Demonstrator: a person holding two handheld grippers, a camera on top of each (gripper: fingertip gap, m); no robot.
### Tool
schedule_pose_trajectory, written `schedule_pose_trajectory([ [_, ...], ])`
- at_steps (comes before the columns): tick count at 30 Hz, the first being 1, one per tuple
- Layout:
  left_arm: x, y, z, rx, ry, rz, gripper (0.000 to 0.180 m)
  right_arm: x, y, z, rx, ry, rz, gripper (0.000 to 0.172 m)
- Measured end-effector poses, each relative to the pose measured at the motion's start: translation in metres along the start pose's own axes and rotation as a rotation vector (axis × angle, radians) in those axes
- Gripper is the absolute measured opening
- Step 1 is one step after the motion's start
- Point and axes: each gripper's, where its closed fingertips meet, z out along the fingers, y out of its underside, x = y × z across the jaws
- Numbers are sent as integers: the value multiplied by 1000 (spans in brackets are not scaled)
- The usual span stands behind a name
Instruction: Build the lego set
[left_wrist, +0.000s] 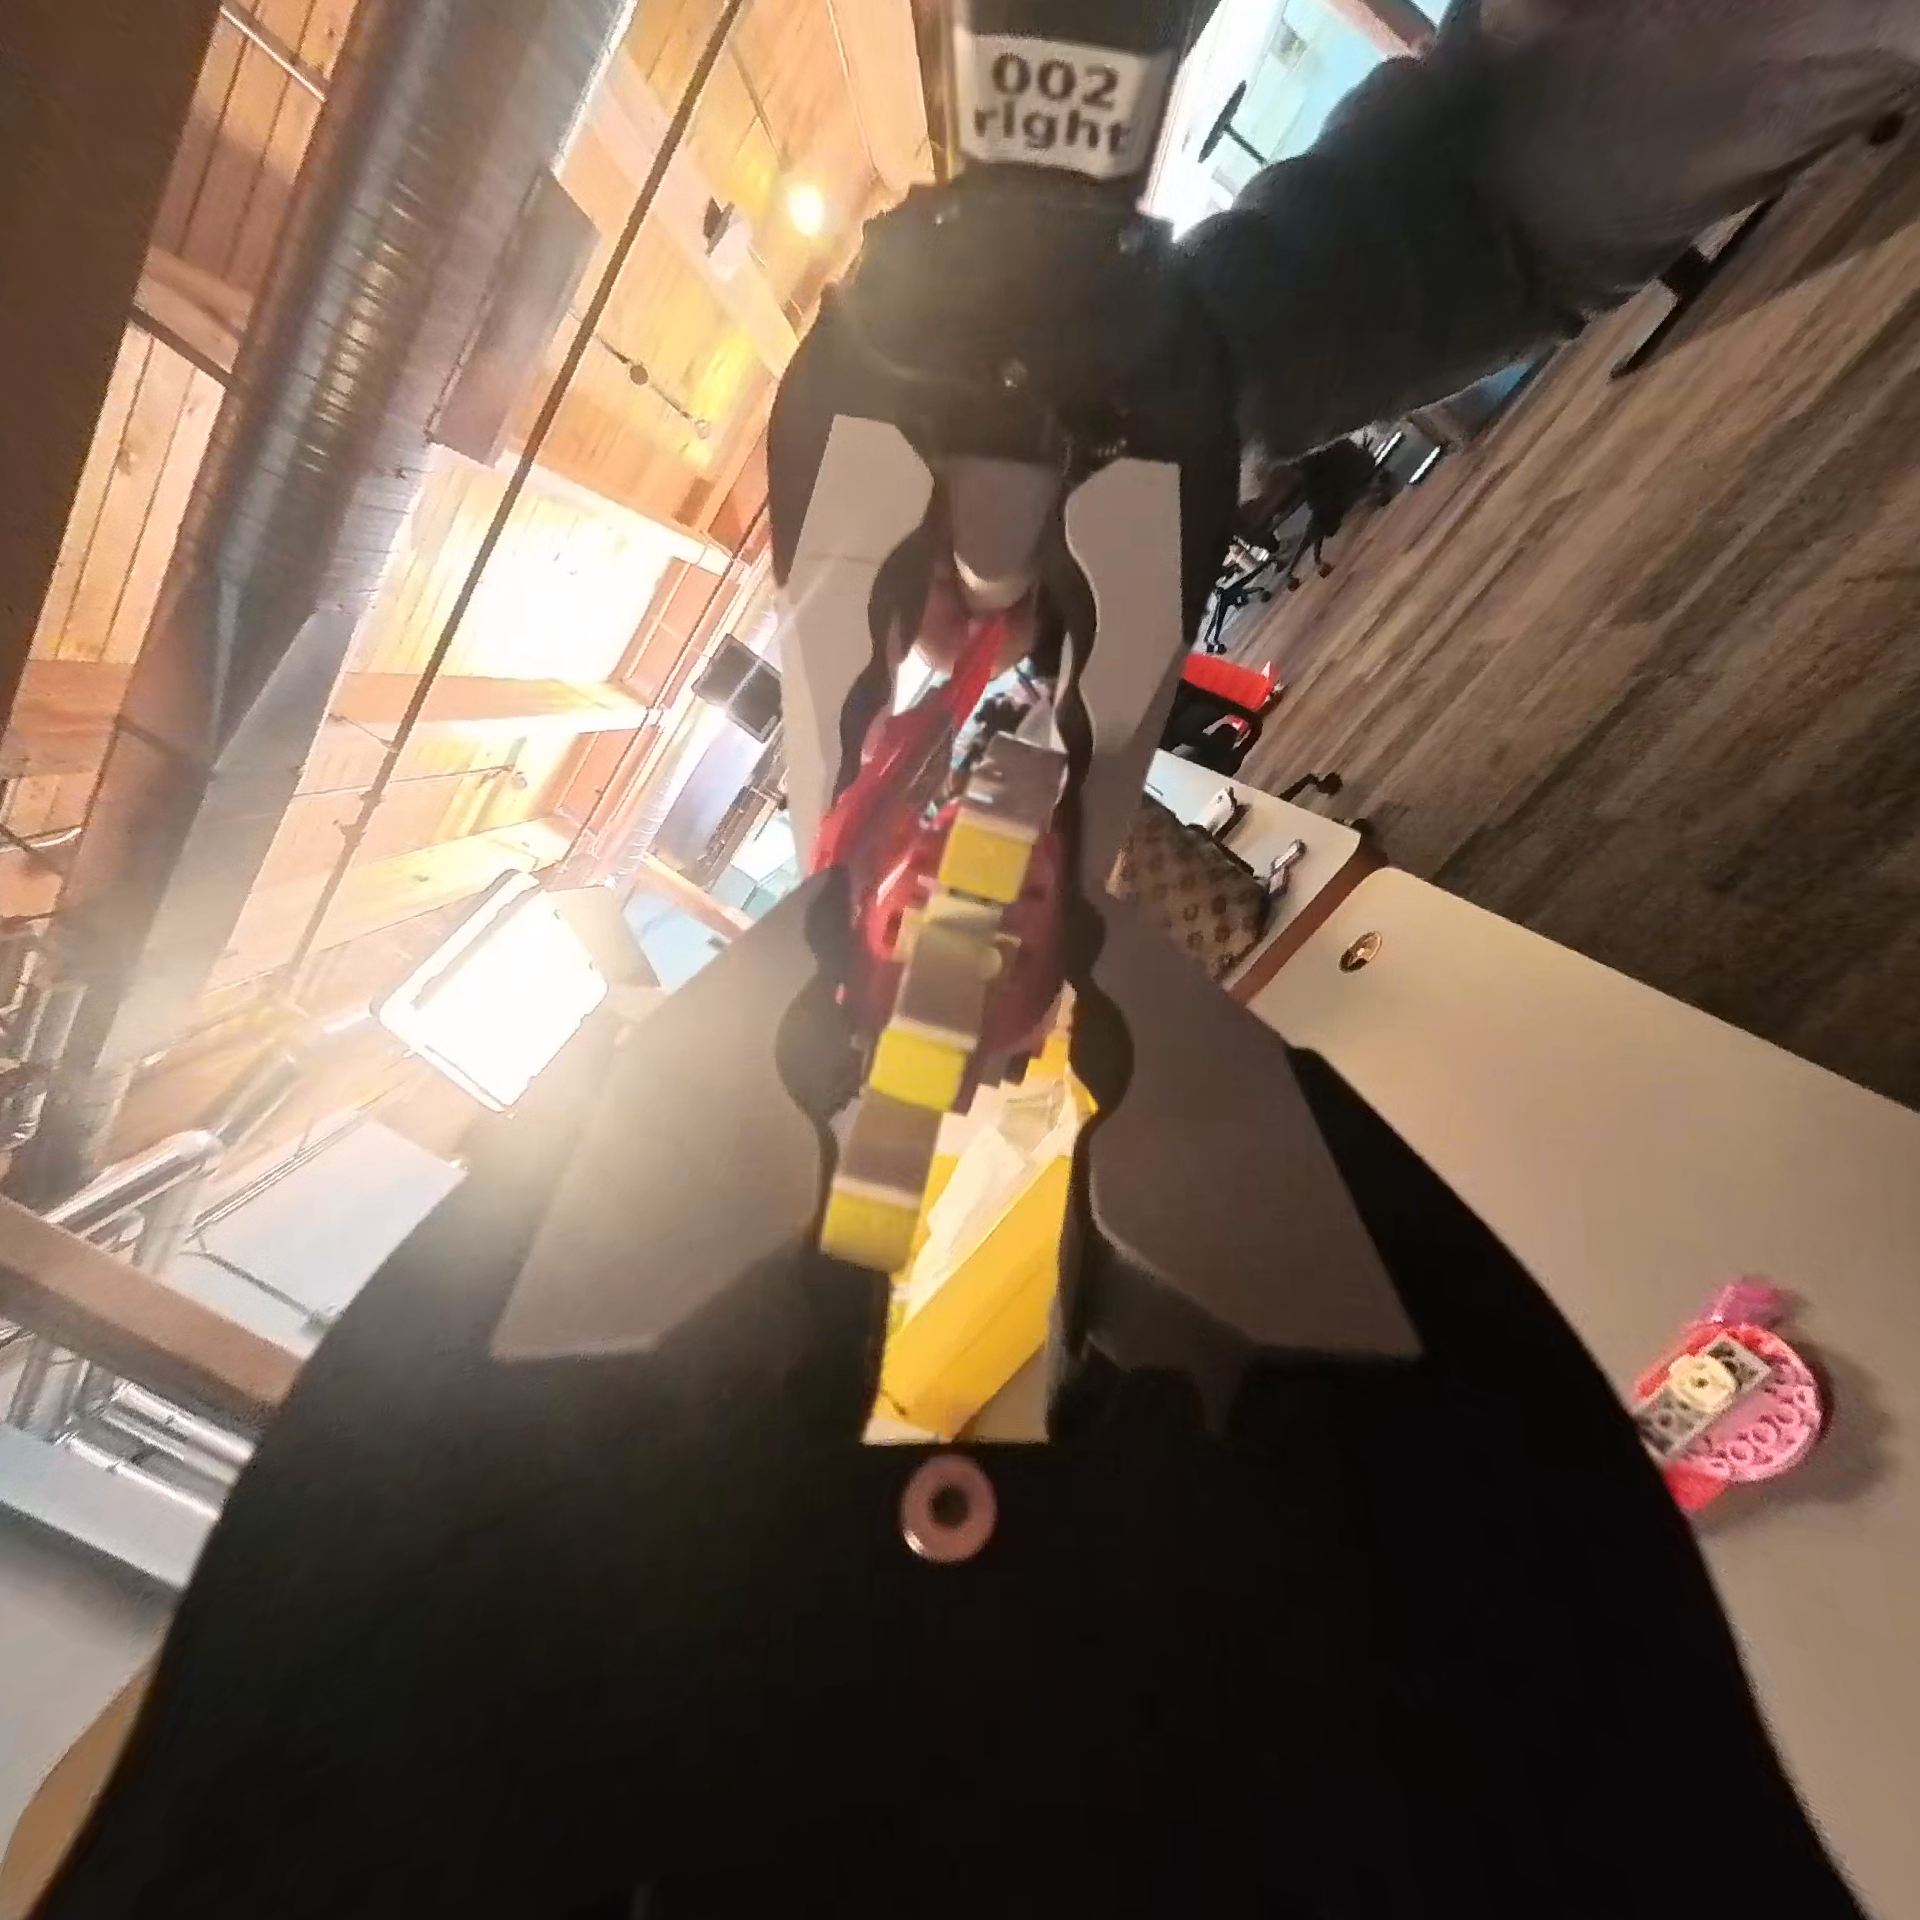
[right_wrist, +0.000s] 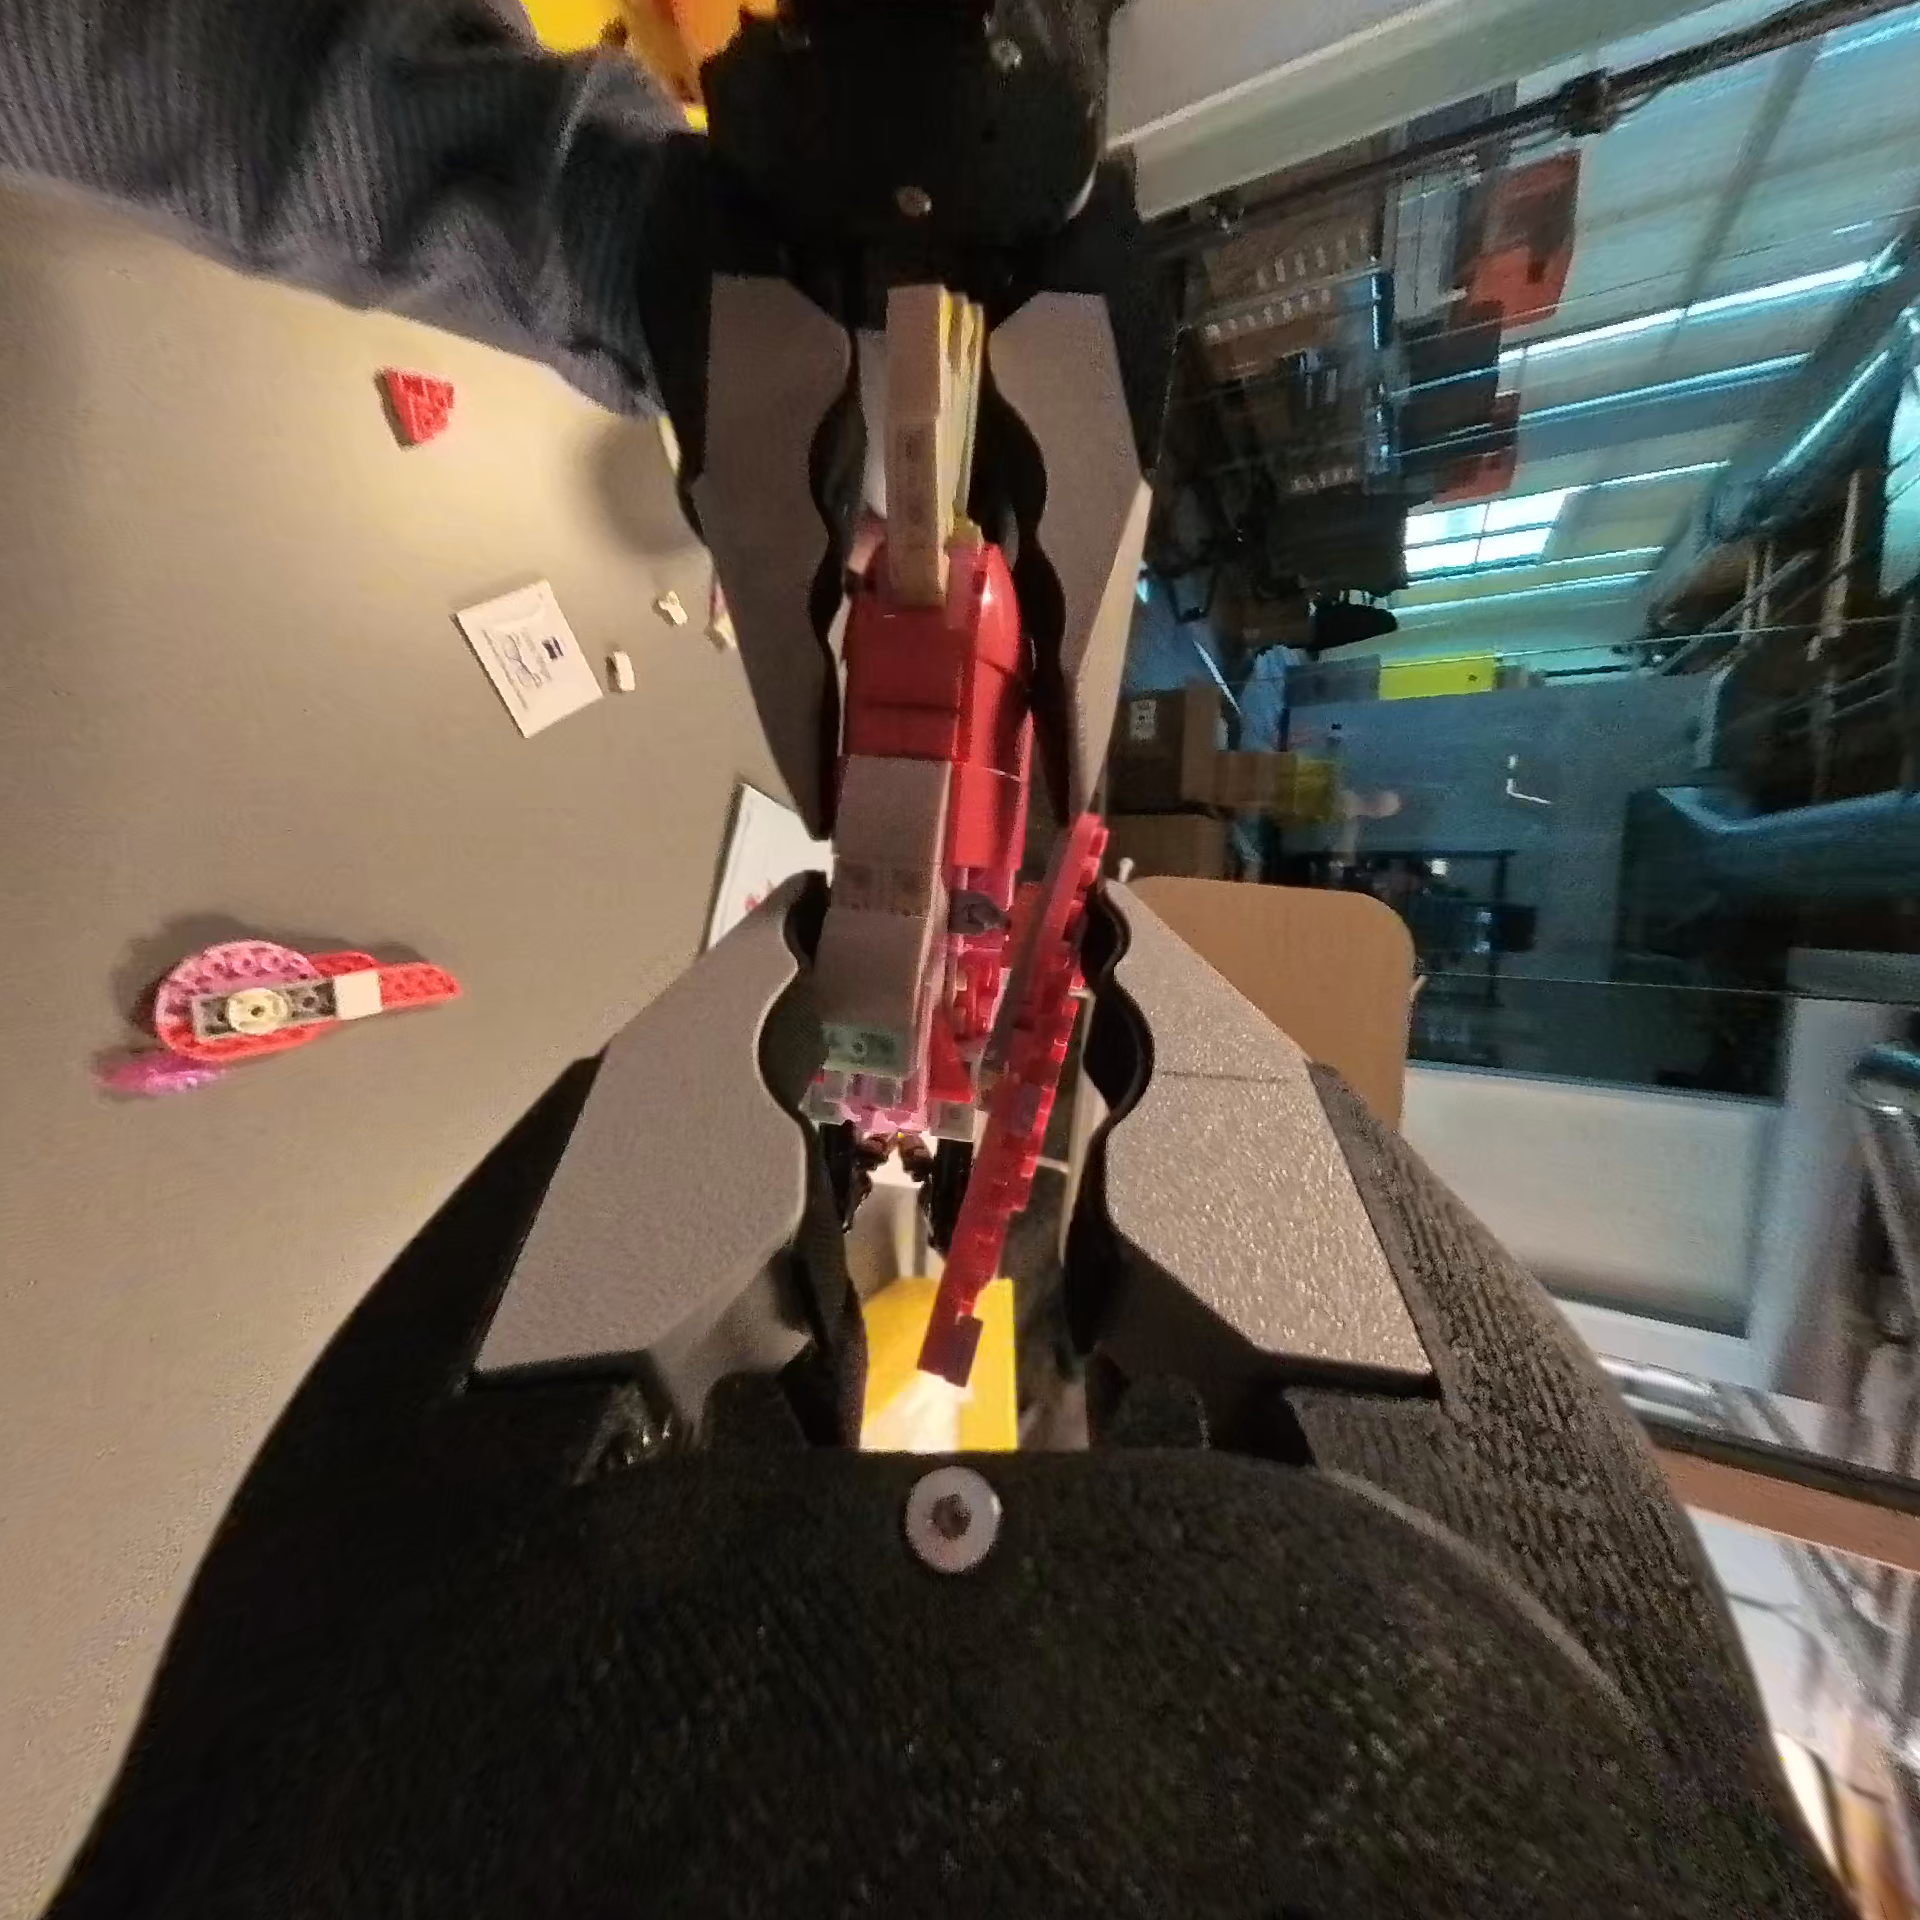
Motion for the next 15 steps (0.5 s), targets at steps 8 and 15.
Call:
schedule_pose_trajectory([
  [8, 1, 5, 3, -56, 8, 16, 37, 0, 6, 1, -57, 43, -74, 47],
  [15, 1, 9, 5, -92, 0, 47, 36, 0, 11, 2, -114, 78, -130, 46],
])
